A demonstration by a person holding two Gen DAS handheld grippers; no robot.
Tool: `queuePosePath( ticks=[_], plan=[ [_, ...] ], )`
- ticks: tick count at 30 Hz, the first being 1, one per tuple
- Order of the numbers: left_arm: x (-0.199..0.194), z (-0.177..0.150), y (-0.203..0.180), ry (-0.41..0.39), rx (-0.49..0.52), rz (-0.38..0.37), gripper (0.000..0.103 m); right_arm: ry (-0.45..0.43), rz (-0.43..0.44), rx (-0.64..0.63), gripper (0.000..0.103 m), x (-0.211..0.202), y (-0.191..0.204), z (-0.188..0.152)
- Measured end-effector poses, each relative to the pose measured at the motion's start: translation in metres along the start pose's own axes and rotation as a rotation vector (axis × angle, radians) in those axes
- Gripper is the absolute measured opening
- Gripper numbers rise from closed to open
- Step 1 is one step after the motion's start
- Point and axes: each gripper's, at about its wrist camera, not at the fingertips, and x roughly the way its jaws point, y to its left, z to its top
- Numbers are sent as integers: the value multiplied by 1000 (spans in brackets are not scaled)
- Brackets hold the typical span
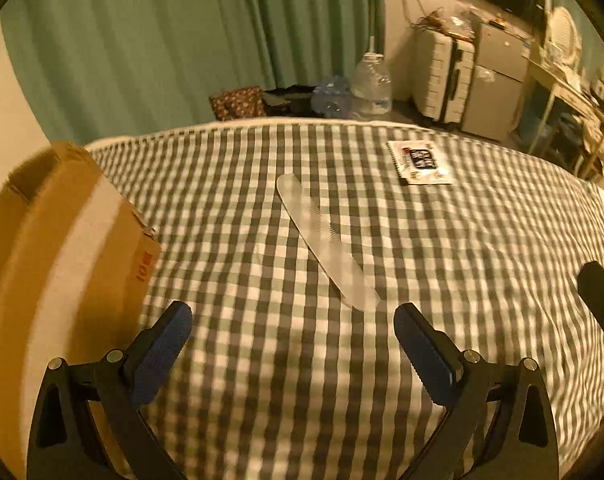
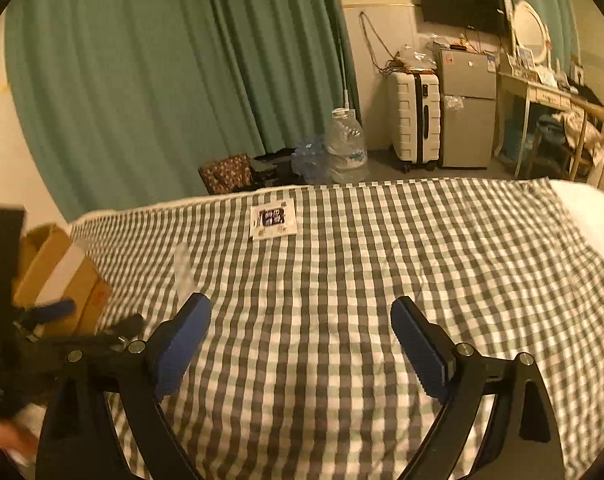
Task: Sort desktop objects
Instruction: 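Grasp the clear comb with the left gripper while the right grasps the white sachet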
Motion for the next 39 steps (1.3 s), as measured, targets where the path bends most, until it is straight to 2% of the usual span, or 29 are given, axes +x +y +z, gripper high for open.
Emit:
queuePosePath(
  ticks=[4,8,12,18,20,21,22,23,24,25,27,32,34,35,36,37,38,39],
  plan=[
    [30,1,-3,32,-34,-6,103,15,-25,-45,92,24,2,6],
    [56,2,-7,32,-24,-15,103,38,-27,-59,92,47,5,6],
    [84,15,-9,60,-65,-78,102,49,-23,-58,92,71,5,10],
    [101,26,-11,-17,-3,-105,101,27,-3,-82,92,105,19,23],
    [103,28,-7,-32,-10,-111,94,30,12,-75,92,120,24,29],
    [105,32,-8,-40,-8,-105,84,33,22,-73,92,128,25,32],
    [102,31,-3,-46,-6,-100,70,41,26,-79,92,136,28,34],
    [99,30,2,-52,-6,-96,61,45,18,-90,92,143,31,34],
    [98,31,4,-56,-4,-98,47,57,0,-110,92,153,35,35],
    [98,33,7,-54,3,-107,40,67,-9,-129,92,162,38,35],
    [97,37,13,-50,0,-127,34,88,-21,-155,92,178,44,38],
    [91,34,29,-50,10,-164,27,142,-39,-150,91,203,45,47],
    [88,34,33,-51,14,-173,27,141,-54,-155,79,203,44,44],
    [87,33,33,-50,17,-176,27,135,-55,-161,59,200,45,43],
    [85,31,36,-47,18,-183,27,139,-51,-172,45,198,45,43],
    [83,30,38,-41,15,-193,27,146,-55,-183,41,197,44,43],
    [81,29,39,-38,12,-204,27,146,-56,-186,26,194,43,43],
    [78,27,41,-33,13,-214,27,147,-45,-171,18,191,38,42]
  ],
)
